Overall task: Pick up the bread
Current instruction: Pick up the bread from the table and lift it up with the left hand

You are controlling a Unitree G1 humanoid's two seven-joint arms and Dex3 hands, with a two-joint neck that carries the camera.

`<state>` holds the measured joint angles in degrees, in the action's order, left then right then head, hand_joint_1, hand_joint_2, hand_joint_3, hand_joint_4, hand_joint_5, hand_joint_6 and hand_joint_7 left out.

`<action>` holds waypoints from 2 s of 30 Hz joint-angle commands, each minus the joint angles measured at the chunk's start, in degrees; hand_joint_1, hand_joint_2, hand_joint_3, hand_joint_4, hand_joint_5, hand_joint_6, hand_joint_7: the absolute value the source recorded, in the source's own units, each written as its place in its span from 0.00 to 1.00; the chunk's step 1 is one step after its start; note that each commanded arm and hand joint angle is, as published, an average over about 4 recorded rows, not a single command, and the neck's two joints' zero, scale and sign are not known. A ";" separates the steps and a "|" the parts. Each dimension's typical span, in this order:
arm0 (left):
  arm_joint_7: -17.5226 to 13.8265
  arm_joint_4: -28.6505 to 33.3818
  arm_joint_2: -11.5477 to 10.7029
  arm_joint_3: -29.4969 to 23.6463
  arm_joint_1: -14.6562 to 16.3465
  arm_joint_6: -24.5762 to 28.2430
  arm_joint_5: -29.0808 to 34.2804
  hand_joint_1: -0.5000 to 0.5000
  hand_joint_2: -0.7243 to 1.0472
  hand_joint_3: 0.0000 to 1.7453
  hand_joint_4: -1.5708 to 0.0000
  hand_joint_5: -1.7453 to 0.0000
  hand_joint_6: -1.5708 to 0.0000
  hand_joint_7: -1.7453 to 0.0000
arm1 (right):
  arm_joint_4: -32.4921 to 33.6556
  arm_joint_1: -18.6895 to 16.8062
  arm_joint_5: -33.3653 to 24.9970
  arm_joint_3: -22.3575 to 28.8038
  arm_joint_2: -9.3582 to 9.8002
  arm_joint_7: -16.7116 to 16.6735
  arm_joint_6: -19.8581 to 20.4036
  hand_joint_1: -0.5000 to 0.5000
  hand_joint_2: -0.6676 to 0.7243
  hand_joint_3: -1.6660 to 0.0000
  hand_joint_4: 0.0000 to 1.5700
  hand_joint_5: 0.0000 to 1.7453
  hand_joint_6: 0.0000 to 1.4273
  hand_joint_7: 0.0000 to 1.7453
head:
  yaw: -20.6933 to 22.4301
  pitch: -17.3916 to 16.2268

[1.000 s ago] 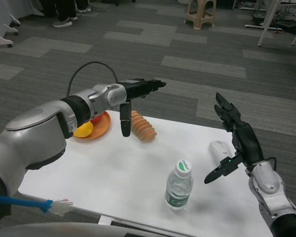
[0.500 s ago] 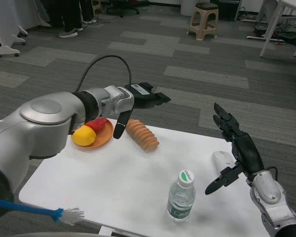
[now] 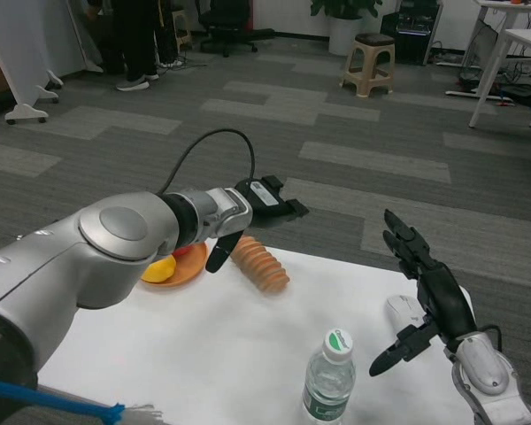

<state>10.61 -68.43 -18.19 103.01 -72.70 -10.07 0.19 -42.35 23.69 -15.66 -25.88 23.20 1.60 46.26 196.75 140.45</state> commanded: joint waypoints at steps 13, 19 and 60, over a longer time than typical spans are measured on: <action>4.15 -4.71 3.36 6.54 2.46 1.87 6.79 1.00 0.15 0.05 1.00 0.35 0.82 0.86 | 0.12 0.57 -0.25 0.17 -0.57 0.16 0.06 0.12 0.59 1.00 0.00 0.00 0.00 0.00 | 0.68 0.61; 4.41 -5.26 4.02 8.91 3.49 1.98 10.57 1.00 0.15 0.05 1.00 0.35 0.80 0.84 | 0.16 0.40 -0.25 0.32 -0.79 0.16 0.06 0.12 0.60 1.00 0.00 0.00 0.00 0.00 | 0.87 0.42; -9.25 -5.53 6.64 15.15 13.24 0.40 38.83 1.00 0.20 0.05 1.00 0.29 0.80 0.84 | 0.82 -2.07 -0.34 0.87 -1.23 0.16 0.14 0.12 0.64 1.00 0.00 0.00 0.00 0.00 | 2.39 0.55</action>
<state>5.02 -74.41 -11.13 118.09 -62.70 -10.48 38.03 -42.27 22.36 -15.66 -25.69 21.77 1.60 46.26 199.13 141.06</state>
